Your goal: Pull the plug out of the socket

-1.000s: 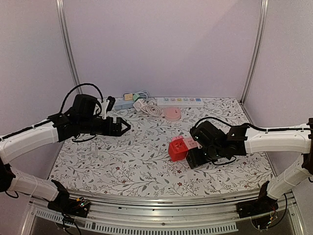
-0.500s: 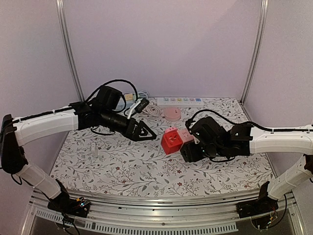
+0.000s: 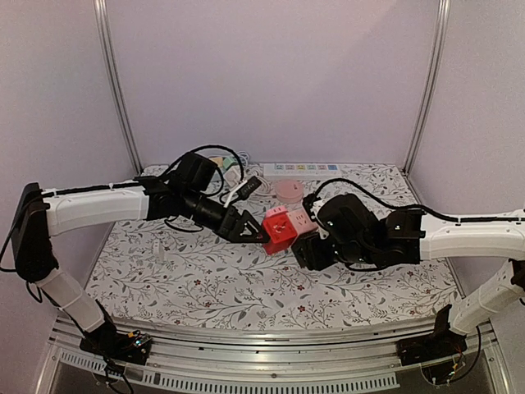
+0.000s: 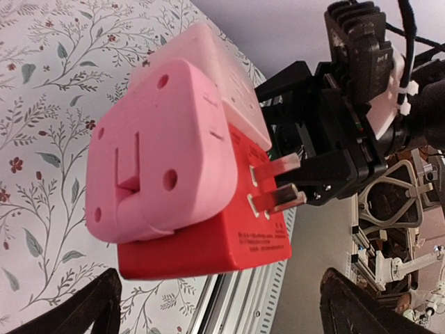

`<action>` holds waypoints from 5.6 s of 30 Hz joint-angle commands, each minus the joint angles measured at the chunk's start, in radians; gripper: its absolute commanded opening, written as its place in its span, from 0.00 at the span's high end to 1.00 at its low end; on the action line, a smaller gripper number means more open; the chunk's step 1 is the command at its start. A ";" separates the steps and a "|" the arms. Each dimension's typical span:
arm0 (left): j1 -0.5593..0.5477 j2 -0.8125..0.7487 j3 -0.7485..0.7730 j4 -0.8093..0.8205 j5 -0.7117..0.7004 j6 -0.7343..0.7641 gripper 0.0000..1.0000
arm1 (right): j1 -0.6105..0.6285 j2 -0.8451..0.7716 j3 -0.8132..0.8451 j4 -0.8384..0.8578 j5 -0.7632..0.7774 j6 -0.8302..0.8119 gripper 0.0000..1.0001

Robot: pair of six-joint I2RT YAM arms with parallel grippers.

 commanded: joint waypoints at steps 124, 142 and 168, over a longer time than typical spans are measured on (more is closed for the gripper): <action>0.058 0.024 -0.036 0.117 0.124 -0.083 0.90 | 0.049 0.199 -0.047 0.340 -0.099 -0.126 0.74; 0.074 0.012 -0.037 0.112 0.114 -0.076 0.91 | 0.100 0.226 -0.007 0.246 -0.045 -0.255 0.71; 0.091 -0.036 -0.071 0.150 0.075 -0.082 0.92 | 0.063 0.243 0.112 0.130 0.024 0.089 0.69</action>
